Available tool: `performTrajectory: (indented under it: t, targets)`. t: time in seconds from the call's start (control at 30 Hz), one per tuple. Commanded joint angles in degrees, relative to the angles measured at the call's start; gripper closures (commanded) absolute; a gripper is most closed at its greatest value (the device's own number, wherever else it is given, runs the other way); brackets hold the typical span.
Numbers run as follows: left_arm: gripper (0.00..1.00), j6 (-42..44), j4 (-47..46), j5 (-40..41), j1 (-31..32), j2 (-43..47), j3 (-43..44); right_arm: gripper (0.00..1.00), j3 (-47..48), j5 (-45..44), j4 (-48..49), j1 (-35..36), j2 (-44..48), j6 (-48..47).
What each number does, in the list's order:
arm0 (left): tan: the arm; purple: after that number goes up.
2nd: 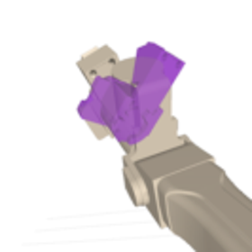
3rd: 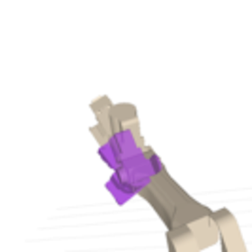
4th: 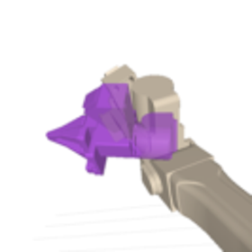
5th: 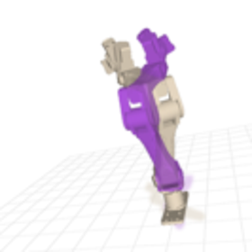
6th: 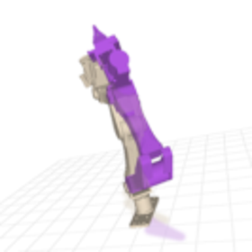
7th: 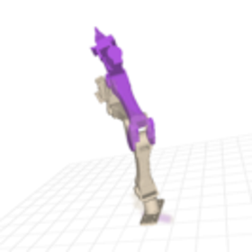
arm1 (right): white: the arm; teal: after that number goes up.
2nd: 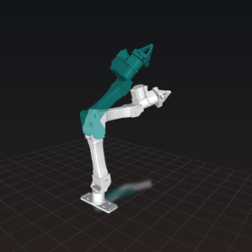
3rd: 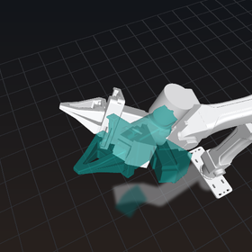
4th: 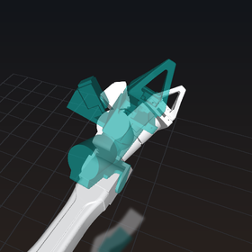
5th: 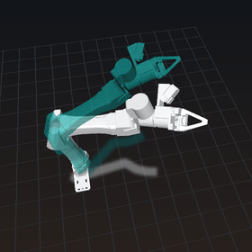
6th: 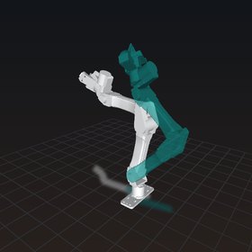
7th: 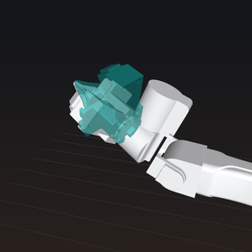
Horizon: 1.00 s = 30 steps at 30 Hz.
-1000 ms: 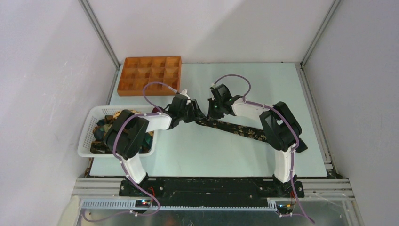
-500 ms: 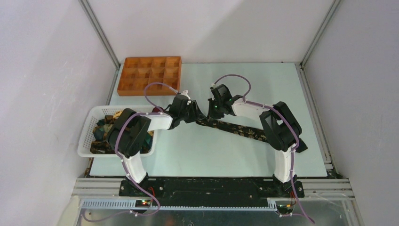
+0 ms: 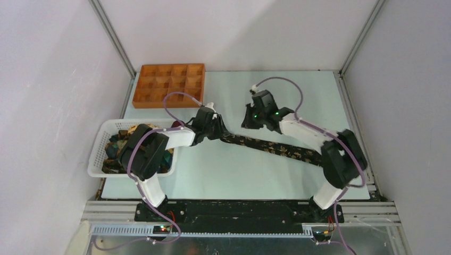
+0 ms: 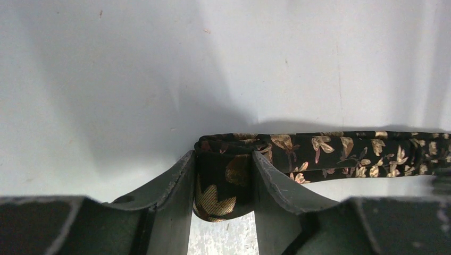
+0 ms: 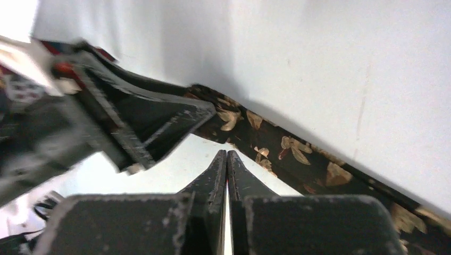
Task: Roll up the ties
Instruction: Roll the tie at the center of the board.
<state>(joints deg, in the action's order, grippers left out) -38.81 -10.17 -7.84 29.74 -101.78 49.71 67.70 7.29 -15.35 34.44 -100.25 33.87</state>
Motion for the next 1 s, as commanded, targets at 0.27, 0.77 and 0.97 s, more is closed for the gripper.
performTrajectory:
  t: [0.27,0.77,0.97]
  targets:
    - [0.56,9.9,18.5,19.9,9.0,4.4,9.6,0.96,-8.2,-5.1,-0.4,-6.3,19.9,-1.2]
    - [0.56,16.9,38.8,45.6,21.2,-6.9,27.5,0.96,-16.4,-5.0,0.2,-10.0,28.7,-0.4]
    - [0.56,19.2,44.4,53.4,23.9,-13.0,34.3,0.96,-17.4,-5.9,-1.4,-11.2,33.0,-0.4]
